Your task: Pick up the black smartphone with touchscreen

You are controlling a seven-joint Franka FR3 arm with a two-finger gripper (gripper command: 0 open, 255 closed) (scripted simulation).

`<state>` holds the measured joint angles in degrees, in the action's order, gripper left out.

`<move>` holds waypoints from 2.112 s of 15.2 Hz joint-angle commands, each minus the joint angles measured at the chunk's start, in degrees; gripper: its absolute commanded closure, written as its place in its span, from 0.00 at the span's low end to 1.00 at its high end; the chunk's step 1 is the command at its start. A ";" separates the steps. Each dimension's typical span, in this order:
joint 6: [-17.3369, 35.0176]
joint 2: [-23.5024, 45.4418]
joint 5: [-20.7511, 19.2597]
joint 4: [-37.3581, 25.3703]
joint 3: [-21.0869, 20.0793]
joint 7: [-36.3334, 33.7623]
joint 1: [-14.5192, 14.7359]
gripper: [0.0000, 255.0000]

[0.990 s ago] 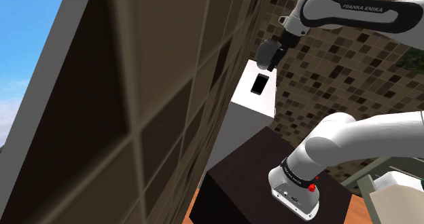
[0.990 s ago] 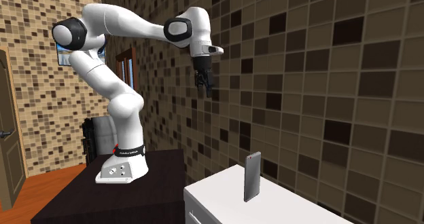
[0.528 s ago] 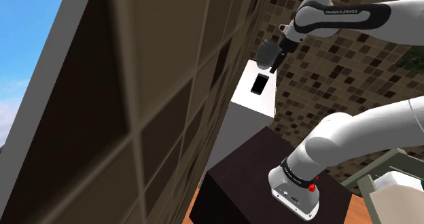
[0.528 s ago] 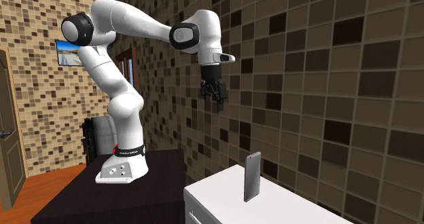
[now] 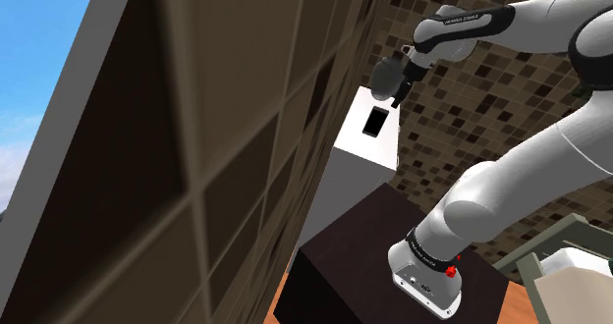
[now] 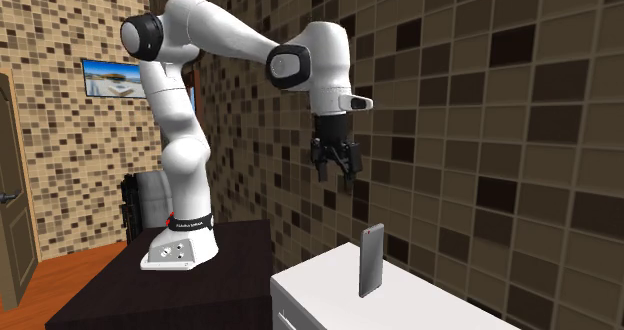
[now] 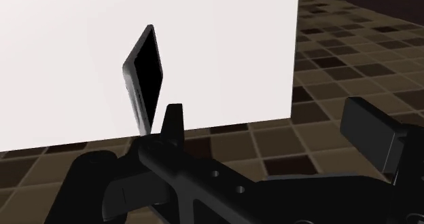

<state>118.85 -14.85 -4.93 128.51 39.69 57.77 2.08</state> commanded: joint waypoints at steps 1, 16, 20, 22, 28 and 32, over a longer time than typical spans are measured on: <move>1.15 5.87 4.00 -3.52 3.37 5.96 1.18 0.00; 5.77 25.96 21.93 -10.90 6.22 24.95 -1.90 0.00; 5.76 26.01 21.96 -10.95 6.20 24.93 -1.89 1.00; 5.75 26.01 21.96 -10.95 6.20 24.93 -1.89 1.00; 4.54 24.98 20.88 -11.55 6.53 24.14 -1.59 1.00; 2.01 23.17 18.96 -13.02 7.02 22.64 -1.08 1.00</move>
<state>121.58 8.47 14.28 116.10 46.62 80.58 1.02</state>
